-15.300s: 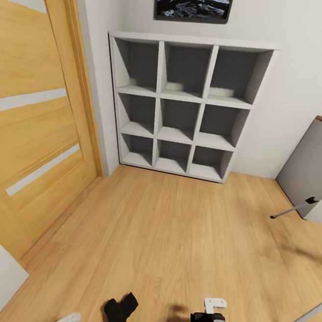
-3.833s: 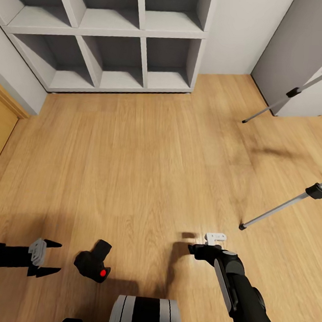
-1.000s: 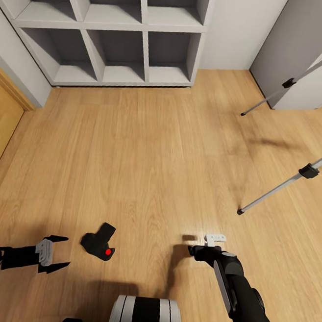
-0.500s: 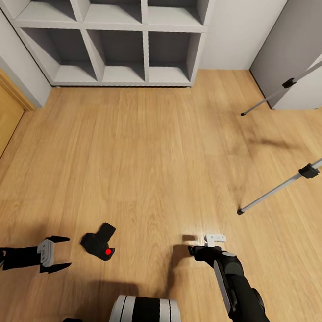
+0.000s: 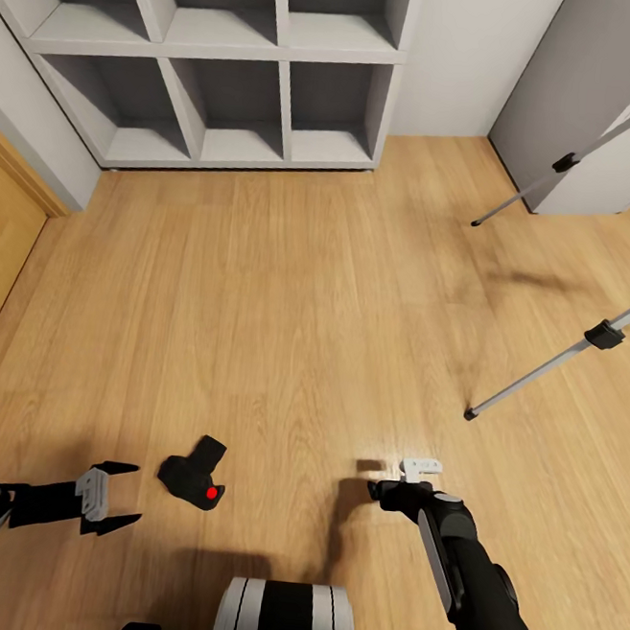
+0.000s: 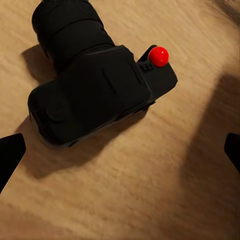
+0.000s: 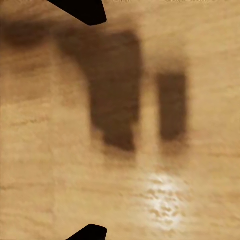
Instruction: Attach the digital camera to the camera tripod in the bedroom.
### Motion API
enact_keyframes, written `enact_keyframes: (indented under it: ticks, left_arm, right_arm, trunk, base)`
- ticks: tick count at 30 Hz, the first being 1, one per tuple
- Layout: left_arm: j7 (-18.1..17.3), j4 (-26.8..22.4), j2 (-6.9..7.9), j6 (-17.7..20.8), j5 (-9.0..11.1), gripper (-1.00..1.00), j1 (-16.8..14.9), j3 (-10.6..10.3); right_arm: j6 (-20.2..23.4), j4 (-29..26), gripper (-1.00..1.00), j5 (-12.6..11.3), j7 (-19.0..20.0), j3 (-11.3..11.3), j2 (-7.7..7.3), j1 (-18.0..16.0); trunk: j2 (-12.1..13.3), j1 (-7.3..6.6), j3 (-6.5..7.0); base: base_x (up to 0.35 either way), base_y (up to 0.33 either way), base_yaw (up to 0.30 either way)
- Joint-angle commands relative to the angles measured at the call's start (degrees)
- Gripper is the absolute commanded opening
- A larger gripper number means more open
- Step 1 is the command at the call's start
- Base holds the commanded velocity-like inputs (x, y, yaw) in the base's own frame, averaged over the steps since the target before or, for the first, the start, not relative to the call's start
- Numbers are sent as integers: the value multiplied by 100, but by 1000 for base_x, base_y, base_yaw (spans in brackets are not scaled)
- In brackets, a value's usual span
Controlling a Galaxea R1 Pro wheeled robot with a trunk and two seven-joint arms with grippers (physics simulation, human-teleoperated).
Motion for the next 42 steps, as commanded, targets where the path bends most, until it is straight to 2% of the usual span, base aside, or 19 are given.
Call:
enact_keyframes:
  ticks: [1,9,15,17,22,24,28,36,42]
  left_arm:
    - [2,-7,-4,-19,-10,100,-2,-13]
    - [13,16,-100,-18,0,100,-2,-13]
    - [150,34,-236,-18,-12,100,-2,-9]
    - [214,-32,-302,49,-76,100,-67,58]
    - [364,-194,-465,214,-230,100,-231,60]
    - [405,-259,-500,280,-160,100,-245,85]
    - [533,-387,-369,411,-30,100,-183,170]
    - [791,-645,-110,677,233,100,-160,210]
    - [984,-838,84,875,119,100,-159,199]
  right_arm:
    - [28,-7,100,35,33,-4,0,-2]
    - [23,-7,100,47,26,-15,1,0]
    - [24,-7,100,58,25,-5,-4,-1]
    - [29,-5,100,66,34,-16,-8,2]
    - [18,-3,100,65,32,-11,12,3]
    - [13,-3,100,69,29,-4,16,4]
    - [7,0,100,74,26,4,20,6]
    - [-9,2,100,76,6,5,22,6]
    - [-13,2,100,76,0,4,23,6]
  trunk:
    - [-1,-1,-3]
    - [-1,-1,-3]
    - [-1,-1,-3]
    - [-1,-1,-3]
    - [-1,-1,-3]
    - [-1,-1,-3]
    - [-1,-1,-3]
    - [-1,-1,-3]
    - [-1,-1,-3]
  base:
    - [0,0,0]
    - [0,0,0]
    - [0,0,0]
    - [0,0,0]
    - [0,0,0]
    - [0,0,0]
    - [0,0,0]
    - [0,0,0]
    - [0,0,0]
